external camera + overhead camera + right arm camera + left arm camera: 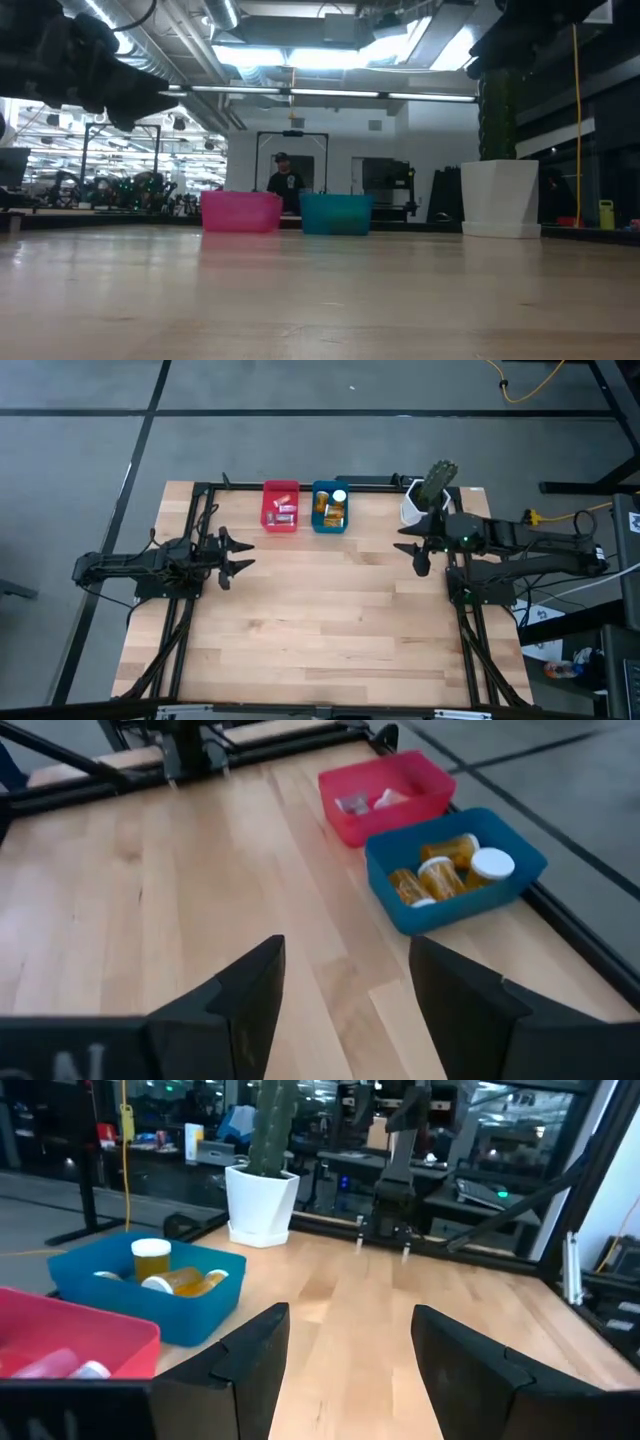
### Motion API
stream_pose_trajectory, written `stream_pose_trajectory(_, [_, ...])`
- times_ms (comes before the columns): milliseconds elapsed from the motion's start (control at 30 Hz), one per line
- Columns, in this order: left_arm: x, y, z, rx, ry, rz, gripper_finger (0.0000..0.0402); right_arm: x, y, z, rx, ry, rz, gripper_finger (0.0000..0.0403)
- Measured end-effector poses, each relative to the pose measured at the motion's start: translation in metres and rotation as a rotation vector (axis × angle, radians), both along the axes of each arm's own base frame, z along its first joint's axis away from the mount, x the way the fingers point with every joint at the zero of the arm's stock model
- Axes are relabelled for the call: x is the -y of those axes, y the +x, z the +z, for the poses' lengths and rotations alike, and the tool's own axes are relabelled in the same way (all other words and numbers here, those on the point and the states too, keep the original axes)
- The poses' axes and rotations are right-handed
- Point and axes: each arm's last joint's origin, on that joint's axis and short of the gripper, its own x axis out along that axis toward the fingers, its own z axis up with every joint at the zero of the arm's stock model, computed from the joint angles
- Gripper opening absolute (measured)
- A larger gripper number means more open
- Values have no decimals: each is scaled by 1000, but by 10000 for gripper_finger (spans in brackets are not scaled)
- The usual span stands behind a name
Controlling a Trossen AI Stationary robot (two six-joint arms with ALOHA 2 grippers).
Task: Pick and place medicine bottles into bin by pill shape (circle, oval)
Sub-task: Return to Home Position
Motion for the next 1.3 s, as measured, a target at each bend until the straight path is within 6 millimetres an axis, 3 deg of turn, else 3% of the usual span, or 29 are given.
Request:
stream_pose_trajectory(333, [0,0,0,14,-65,2,206,-1,-1,-43,124,6,33,217])
stream_pose_trajectory(600, [0,0,0,13,-65,2,206,-2,2,-110,252,-39,87,217])
stream_pose_trajectory(700, [0,0,0,13,-65,2,206,-2,-3,-126,282,-85,101,217])
stream_pose_trajectory(933, [0,0,0,13,-65,3,206,-3,-13,-144,242,-151,148,217])
stream_pose_trajectory(1300, [0,0,0,14,-65,3,206,-8,-35,-149,331,-205,274,217])
